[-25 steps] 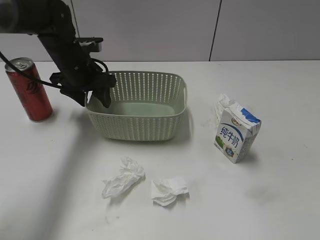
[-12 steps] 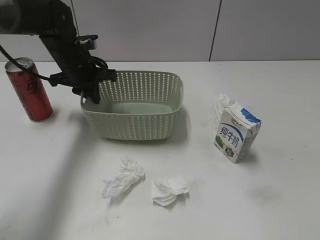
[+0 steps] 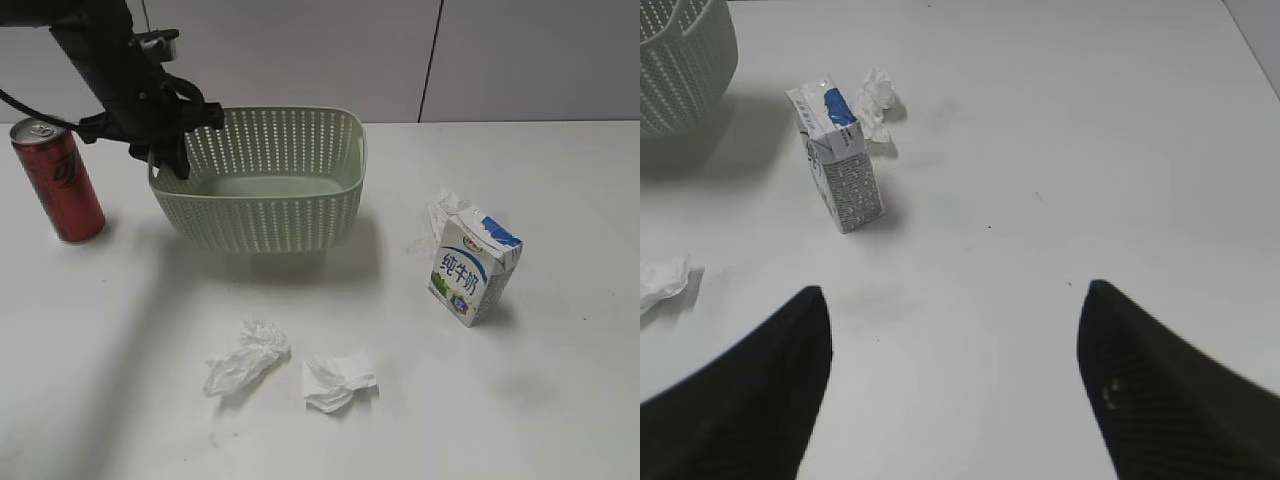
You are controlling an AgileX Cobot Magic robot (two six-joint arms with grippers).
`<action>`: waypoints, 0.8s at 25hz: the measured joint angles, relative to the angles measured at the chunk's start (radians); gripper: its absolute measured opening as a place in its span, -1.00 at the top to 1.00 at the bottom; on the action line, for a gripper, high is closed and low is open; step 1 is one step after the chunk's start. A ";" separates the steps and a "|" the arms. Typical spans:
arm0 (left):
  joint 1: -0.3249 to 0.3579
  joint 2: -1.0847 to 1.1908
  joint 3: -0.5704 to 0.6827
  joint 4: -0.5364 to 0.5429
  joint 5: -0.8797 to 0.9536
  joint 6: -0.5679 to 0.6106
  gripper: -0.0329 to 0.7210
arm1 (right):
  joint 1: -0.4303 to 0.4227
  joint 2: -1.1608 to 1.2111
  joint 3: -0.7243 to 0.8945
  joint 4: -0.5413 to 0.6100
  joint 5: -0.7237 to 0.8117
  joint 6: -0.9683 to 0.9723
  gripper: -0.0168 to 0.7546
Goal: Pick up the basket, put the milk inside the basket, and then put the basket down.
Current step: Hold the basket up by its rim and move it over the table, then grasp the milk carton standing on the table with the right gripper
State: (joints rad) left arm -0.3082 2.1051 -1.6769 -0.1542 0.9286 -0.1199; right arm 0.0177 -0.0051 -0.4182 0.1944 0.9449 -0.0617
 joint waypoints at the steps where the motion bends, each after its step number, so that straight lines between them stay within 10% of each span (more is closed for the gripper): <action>1: 0.000 0.000 0.000 0.000 0.000 0.000 0.91 | 0.000 0.000 0.000 0.000 -0.001 0.000 -0.55; 11: 0.000 0.000 0.000 0.002 0.020 -0.002 0.91 | 0.000 0.170 -0.073 0.049 -0.407 -0.106 -0.66; 20: 0.000 0.000 0.000 0.002 0.025 -0.002 0.91 | 0.000 0.811 -0.324 0.348 -0.351 -0.511 -0.77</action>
State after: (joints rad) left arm -0.3082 2.1051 -1.6769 -0.1517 0.9538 -0.1217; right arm 0.0177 0.8061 -0.7426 0.5425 0.5938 -0.5731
